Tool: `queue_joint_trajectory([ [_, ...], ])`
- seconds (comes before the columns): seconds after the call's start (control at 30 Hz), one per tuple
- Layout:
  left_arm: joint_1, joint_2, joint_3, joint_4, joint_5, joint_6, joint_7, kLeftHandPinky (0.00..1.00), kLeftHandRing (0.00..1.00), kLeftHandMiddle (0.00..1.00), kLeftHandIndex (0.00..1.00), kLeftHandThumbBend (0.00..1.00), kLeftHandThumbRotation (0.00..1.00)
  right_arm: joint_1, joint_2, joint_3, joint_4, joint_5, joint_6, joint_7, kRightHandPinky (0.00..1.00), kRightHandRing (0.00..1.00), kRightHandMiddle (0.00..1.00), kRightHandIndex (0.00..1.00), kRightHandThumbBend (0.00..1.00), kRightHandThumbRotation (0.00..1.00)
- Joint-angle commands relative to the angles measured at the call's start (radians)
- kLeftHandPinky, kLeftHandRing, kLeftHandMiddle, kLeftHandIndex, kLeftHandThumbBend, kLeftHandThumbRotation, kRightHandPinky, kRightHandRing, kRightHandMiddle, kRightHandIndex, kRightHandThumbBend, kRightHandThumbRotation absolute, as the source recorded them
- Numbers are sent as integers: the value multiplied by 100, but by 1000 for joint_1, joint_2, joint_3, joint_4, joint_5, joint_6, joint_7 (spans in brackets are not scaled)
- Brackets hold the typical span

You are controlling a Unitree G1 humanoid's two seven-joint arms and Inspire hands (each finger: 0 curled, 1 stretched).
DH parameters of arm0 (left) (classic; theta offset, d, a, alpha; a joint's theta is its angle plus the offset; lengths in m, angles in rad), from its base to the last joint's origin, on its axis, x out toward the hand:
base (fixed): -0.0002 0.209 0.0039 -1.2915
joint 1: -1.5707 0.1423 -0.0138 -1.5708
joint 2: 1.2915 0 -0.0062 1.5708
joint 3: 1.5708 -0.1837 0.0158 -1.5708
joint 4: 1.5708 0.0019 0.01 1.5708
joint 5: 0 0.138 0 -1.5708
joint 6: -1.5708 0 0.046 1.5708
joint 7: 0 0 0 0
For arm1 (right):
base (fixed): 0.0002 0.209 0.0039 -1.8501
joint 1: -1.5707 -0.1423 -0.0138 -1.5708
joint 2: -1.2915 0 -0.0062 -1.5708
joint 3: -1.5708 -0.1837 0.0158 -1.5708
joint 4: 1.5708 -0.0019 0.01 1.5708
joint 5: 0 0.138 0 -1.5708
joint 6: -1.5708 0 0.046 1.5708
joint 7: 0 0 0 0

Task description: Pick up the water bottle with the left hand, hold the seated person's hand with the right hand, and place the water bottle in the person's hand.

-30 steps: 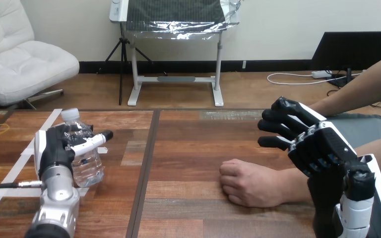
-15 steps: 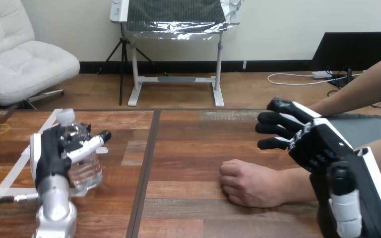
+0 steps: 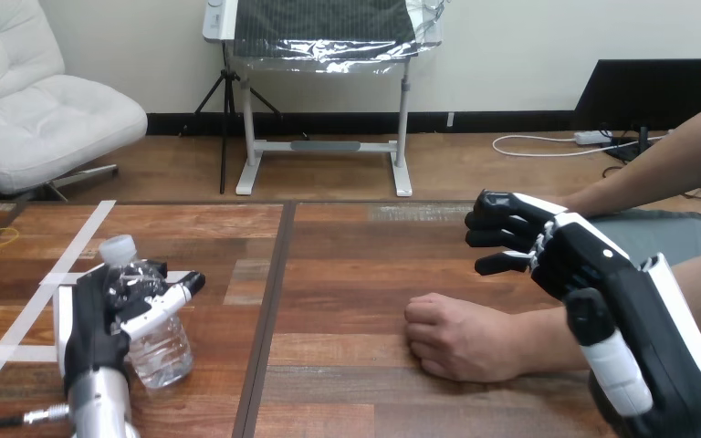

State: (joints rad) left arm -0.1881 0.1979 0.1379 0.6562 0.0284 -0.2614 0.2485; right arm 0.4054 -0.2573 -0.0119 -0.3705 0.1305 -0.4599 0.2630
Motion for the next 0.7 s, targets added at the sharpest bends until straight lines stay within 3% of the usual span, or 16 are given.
queue_joint_trajectory([
  [0.0, 96, -32, -27, -569, -38, -146, -56, 26, 31, 37, 41, 60, 0, -308, -123, -92, 118, -79, 45, 13, 66, 77, 78, 77, 89, 89],
  [0.3, 166, -45, -31, -693, -64, -145, -87, 24, 30, 35, 40, 59, 0, -387, -200, -102, 211, -77, 59, 45, 66, 77, 79, 78, 89, 82],
  [0.67, 207, -68, -26, -776, -66, -108, -97, 23, 28, 33, 39, 58, 0, -471, -280, -99, 341, -107, 26, 76, 65, 76, 79, 79, 84, 74],
])
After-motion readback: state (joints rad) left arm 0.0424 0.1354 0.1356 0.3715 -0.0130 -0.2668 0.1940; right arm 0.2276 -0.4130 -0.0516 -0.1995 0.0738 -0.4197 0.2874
